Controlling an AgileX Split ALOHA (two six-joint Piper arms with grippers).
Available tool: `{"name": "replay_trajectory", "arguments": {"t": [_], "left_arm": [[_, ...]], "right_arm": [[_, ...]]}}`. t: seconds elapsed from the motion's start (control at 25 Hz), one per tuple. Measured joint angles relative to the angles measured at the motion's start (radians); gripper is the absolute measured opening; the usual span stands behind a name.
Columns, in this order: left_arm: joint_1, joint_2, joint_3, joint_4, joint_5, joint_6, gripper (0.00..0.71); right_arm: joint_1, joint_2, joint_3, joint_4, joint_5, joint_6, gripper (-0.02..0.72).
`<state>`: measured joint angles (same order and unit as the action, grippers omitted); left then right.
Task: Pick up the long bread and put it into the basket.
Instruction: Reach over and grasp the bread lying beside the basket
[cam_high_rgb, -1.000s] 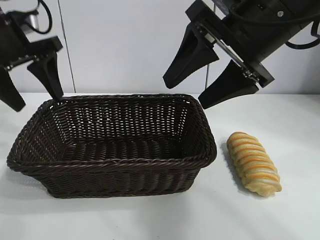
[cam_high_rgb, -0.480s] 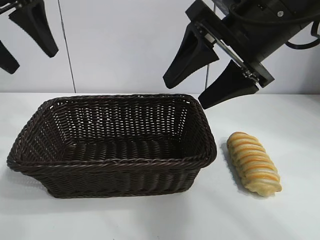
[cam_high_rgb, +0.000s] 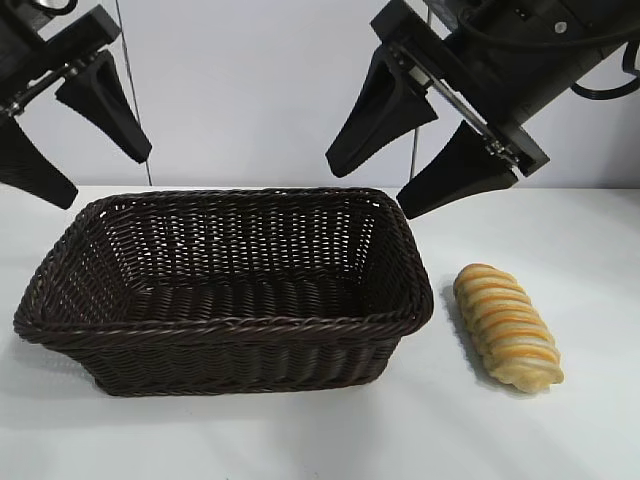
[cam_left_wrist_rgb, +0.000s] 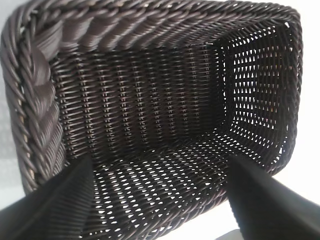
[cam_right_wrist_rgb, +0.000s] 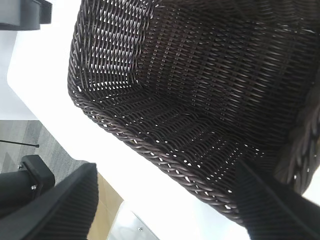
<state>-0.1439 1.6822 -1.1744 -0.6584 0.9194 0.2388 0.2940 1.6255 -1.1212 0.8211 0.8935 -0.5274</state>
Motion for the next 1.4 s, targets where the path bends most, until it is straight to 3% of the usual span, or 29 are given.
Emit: {"name": "replay_trajectory", "arguments": {"t": [0.44,0.64,0.88,1.2,1.4], "left_arm": [[0.000,0.000,0.000,-0.001,-0.015,0.002,0.539],[0.000,0.000,0.000,-0.002,-0.024,0.002,0.539],[0.000,0.000,0.000,-0.004,-0.029,0.002,0.539],[0.000,0.000,0.000,-0.004,-0.035,0.002,0.539],[0.000,0.000,0.000,-0.004,-0.036,0.002,0.539]], "right_arm": [[0.000,0.000,0.000,-0.002,-0.002,0.000,0.548],[0.000,0.000,0.000,-0.033,-0.012,0.036,0.548],[-0.023,0.000,-0.010,-0.211,-0.040,0.166,0.548],[-0.107,0.000,-0.052,-0.539,-0.039,0.385,0.548],[-0.110,0.000,-0.052,-0.633,-0.036,0.453,0.548]]}}
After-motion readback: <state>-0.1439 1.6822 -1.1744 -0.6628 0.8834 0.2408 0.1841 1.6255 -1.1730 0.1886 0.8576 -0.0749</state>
